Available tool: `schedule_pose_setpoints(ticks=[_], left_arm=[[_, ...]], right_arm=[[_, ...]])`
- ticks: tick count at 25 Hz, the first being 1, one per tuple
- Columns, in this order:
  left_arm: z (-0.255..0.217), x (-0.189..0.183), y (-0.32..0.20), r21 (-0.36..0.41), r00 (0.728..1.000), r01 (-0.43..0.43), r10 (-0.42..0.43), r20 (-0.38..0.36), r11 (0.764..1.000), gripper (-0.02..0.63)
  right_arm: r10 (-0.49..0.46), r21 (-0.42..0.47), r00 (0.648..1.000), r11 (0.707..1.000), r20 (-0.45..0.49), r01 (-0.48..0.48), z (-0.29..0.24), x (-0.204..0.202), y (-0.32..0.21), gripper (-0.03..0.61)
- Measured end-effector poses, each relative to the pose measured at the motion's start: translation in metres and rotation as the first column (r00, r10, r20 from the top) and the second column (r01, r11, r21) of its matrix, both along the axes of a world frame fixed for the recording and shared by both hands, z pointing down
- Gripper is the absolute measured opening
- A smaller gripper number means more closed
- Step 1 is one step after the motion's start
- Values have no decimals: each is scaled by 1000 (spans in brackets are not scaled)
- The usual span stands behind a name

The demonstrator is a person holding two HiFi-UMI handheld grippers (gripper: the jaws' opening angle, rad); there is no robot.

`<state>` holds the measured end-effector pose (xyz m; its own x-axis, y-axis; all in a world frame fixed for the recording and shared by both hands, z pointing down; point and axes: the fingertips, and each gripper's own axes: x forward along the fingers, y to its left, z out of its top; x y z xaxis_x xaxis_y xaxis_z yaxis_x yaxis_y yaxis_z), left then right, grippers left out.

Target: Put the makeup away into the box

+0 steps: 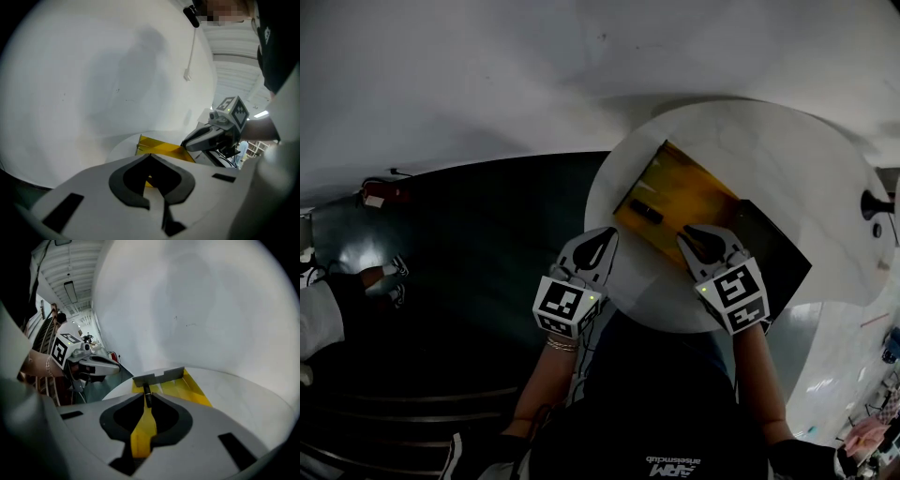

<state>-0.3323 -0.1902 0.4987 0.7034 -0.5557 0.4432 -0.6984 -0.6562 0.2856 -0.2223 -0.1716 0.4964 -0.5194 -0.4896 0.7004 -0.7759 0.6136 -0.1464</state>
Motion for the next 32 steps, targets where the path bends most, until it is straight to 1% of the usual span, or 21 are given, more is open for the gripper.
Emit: schedule_pose_setpoints(ticks=[5, 9, 18, 23, 25, 32], left_arm=[[-3, 18, 3, 32, 997, -66, 65, 33, 997, 17], [-12, 38, 8, 52, 993, -114, 113, 33, 992, 17], [-23, 89, 34, 80, 979, -199, 195, 63, 977, 17], [-28, 120, 59, 98, 965, -255, 247, 83, 962, 17], [-29, 133, 70, 100, 960, -275, 268, 76, 956, 17], [-37, 188, 118, 120, 928, -374, 368, 63, 920, 17]], right_arm=[[49, 33, 999, 998, 20, -50, -9, 16, 12, 51], [92, 55, 995, 994, 33, -94, -17, 33, 24, 38], [175, 123, 981, 975, 82, -184, -38, 83, 61, 25], [208, 136, 974, 966, 85, -218, -41, 109, 93, 23], [229, 143, 969, 960, 89, -240, -44, 120, 106, 23], [304, 168, 948, 934, 97, -316, -50, 164, 155, 21]])
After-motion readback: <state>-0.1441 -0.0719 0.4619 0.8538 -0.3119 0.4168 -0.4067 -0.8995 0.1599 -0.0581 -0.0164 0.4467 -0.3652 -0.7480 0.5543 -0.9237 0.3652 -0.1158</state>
